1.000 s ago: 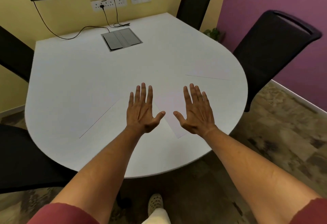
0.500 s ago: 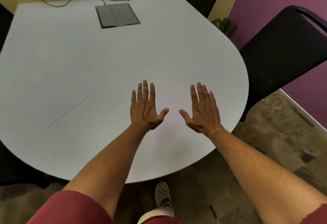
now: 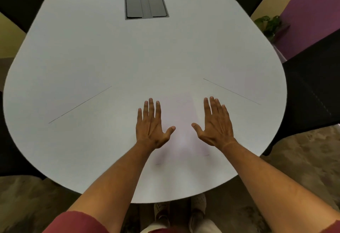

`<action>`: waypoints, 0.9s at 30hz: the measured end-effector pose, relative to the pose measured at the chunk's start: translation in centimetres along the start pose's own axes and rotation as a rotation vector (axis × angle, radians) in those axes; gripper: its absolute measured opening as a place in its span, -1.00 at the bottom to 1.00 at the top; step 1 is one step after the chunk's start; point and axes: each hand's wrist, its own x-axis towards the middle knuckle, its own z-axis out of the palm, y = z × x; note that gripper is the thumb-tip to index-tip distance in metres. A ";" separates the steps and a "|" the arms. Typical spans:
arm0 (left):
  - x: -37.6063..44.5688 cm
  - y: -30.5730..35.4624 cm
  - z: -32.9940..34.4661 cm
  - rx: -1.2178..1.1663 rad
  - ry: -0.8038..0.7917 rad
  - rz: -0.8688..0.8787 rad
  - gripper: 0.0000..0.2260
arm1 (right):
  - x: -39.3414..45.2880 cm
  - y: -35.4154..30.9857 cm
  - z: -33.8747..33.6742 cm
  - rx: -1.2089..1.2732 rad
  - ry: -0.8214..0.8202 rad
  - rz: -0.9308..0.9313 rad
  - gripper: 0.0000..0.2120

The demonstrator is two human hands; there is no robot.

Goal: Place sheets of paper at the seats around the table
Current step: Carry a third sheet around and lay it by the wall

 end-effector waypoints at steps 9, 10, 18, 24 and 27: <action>-0.6 2.6 2.8 -0.007 -0.126 -0.213 -0.08 | 3.8 2.0 2.8 0.083 -0.120 -0.133 -0.10; -0.7 2.7 3.1 -0.014 -0.138 -0.235 -0.08 | 4.1 2.2 3.1 0.080 -0.137 -0.138 -0.10; -0.7 2.9 4.9 -0.209 -0.197 -0.464 -0.09 | 5.1 2.0 5.8 0.101 -0.237 -0.104 -0.21; 0.4 2.5 5.3 -0.313 -0.117 -0.574 -0.18 | 5.7 1.4 6.9 0.209 -0.301 -0.019 -0.25; 1.0 2.3 5.4 -0.385 -0.083 -0.594 -0.23 | 5.7 1.2 7.1 0.216 -0.327 0.014 -0.19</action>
